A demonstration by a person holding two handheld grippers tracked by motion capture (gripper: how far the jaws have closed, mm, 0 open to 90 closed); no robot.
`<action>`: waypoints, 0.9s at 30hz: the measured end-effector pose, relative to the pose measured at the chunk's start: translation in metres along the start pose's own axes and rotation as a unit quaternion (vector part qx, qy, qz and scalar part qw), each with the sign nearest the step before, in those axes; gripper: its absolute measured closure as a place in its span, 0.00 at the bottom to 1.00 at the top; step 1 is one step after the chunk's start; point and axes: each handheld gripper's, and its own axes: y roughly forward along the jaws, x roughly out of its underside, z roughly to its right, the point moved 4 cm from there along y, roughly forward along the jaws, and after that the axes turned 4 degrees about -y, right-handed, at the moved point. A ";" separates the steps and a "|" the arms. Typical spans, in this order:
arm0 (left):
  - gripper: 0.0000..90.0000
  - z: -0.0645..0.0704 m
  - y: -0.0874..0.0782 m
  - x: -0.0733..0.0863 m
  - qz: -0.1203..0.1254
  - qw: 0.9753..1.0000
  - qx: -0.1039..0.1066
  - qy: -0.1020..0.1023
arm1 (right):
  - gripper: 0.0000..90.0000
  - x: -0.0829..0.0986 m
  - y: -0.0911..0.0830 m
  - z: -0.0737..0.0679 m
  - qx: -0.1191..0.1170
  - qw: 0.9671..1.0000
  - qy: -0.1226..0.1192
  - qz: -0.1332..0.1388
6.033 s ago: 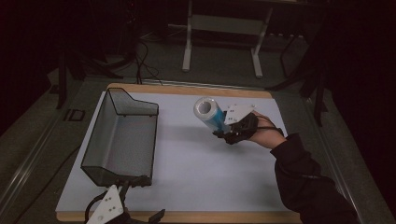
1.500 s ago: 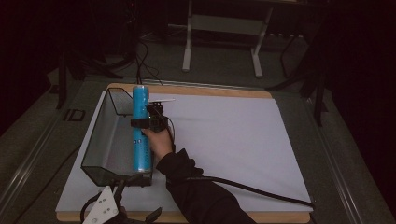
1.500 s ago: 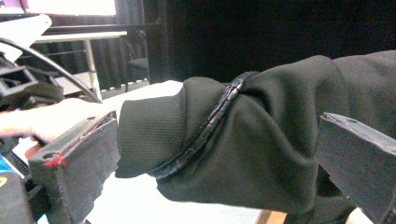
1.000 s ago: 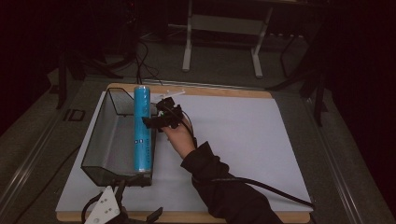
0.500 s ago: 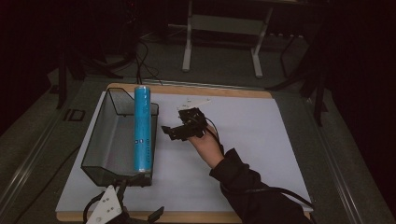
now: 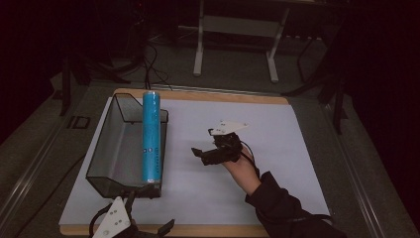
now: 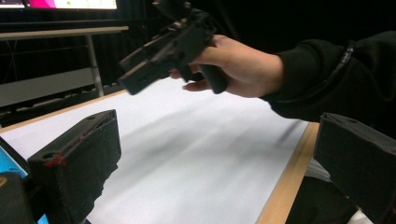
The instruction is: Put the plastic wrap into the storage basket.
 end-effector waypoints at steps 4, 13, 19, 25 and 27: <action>0.02 0.000 0.001 0.000 -0.001 1.000 0.001 -0.001 | 0.15 0.013 -0.015 0.005 0.014 1.000 0.001 0.009; 0.02 0.001 0.002 0.001 -0.004 1.000 0.002 0.000 | 0.15 0.043 -0.040 0.024 0.036 0.999 0.028 0.018; 0.02 0.001 0.002 0.001 -0.004 1.000 0.001 0.001 | 0.15 0.059 -0.054 0.028 0.045 0.998 0.033 0.010; 0.02 0.001 0.003 0.001 -0.005 1.000 0.001 0.002 | 0.15 0.079 -0.071 0.025 0.045 0.998 0.043 0.008; 0.02 0.002 0.004 0.002 -0.007 1.000 0.001 0.003 | 0.15 0.085 -0.075 0.025 0.039 0.998 0.055 0.012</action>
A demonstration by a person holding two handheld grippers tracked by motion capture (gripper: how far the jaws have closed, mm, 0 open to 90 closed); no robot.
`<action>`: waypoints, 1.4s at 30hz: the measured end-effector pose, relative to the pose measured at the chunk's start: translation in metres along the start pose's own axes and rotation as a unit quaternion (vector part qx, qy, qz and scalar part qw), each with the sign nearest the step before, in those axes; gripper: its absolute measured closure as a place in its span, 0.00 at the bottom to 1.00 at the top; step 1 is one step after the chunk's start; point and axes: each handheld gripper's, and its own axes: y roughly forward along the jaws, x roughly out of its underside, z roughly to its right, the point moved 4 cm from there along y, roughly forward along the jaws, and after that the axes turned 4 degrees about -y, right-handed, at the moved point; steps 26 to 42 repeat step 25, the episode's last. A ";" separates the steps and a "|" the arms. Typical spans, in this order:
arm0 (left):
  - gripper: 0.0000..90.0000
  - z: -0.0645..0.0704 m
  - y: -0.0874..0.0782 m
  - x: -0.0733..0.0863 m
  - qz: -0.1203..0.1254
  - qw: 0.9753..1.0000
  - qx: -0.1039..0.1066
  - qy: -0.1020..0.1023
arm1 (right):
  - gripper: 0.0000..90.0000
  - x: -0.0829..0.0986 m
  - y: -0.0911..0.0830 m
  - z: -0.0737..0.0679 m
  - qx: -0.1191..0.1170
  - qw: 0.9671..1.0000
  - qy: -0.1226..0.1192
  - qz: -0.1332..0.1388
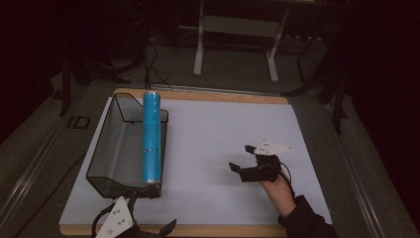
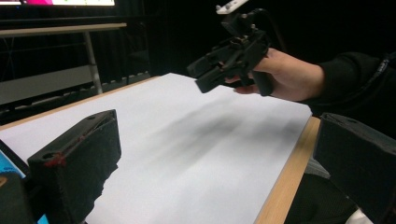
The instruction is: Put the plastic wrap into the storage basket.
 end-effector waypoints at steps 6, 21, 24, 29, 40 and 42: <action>0.02 0.001 0.001 0.000 -0.002 1.000 -0.001 0.003 | 0.15 0.018 -0.007 -0.001 -0.001 1.000 -0.001 -0.002; 0.02 0.002 0.000 -0.001 0.001 1.000 0.002 0.006 | 0.15 0.025 -0.006 -0.001 0.007 1.000 -0.012 0.005; 0.02 0.001 0.000 -0.001 0.000 1.000 0.000 0.003 | 0.15 0.026 -0.006 -0.001 0.008 1.000 -0.017 0.005; 0.02 0.001 0.001 -0.001 0.000 1.000 0.000 0.002 | 0.15 0.026 -0.006 -0.001 0.008 1.000 -0.019 0.006; 0.02 0.001 0.001 -0.001 0.000 1.000 0.000 0.002 | 0.15 0.026 -0.006 -0.001 0.008 1.000 -0.019 0.006; 0.02 0.001 0.001 -0.001 0.000 1.000 0.000 0.002 | 0.15 0.026 -0.006 -0.001 0.008 1.000 -0.019 0.006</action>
